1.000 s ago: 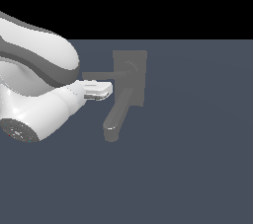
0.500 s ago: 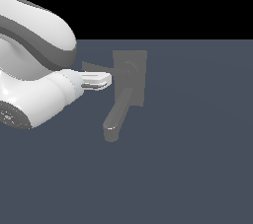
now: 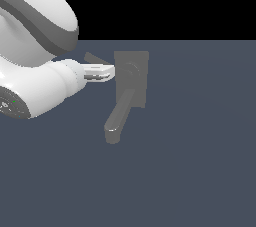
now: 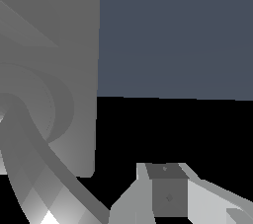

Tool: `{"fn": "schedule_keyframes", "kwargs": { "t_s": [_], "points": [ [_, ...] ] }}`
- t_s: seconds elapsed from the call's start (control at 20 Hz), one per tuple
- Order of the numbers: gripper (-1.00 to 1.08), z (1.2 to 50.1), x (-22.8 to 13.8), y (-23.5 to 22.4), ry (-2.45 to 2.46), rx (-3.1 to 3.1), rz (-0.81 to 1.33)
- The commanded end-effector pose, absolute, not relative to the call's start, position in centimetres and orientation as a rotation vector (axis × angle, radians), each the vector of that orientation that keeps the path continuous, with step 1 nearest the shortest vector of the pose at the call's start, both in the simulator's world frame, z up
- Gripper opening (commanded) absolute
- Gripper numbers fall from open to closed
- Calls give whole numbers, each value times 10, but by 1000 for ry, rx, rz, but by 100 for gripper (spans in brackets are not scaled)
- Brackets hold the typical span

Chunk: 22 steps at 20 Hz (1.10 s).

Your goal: Turn on the faucet by rotating a designated handle.

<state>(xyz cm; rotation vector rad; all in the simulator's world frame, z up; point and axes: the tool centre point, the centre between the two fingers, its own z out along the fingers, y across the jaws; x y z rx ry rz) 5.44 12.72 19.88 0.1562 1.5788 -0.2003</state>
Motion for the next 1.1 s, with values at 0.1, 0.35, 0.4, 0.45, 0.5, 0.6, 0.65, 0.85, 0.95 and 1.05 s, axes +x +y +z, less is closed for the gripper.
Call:
{"fn": "schedule_keyframes", "kwargs": {
  "t_s": [0.1, 0.35, 0.4, 0.45, 0.5, 0.6, 0.65, 0.85, 0.95, 1.05],
  "points": [
    [-100, 220, 54, 123, 1570, 158, -197],
    [-100, 240, 53, 118, 1567, 157, -195],
    [-100, 244, 53, 117, 1567, 157, -195],
    [-100, 244, 53, 117, 1567, 157, -195],
    [-100, 230, 50, 116, 1583, 159, -203],
    [-100, 235, 50, 111, 1582, 159, -202],
    [-100, 238, 49, 109, 1581, 159, -202],
    [-100, 248, 48, 101, 1578, 159, -200],
    [-100, 254, 47, 96, 1577, 159, -199],
    [-100, 259, 46, 92, 1575, 158, -199]
  ]
}}
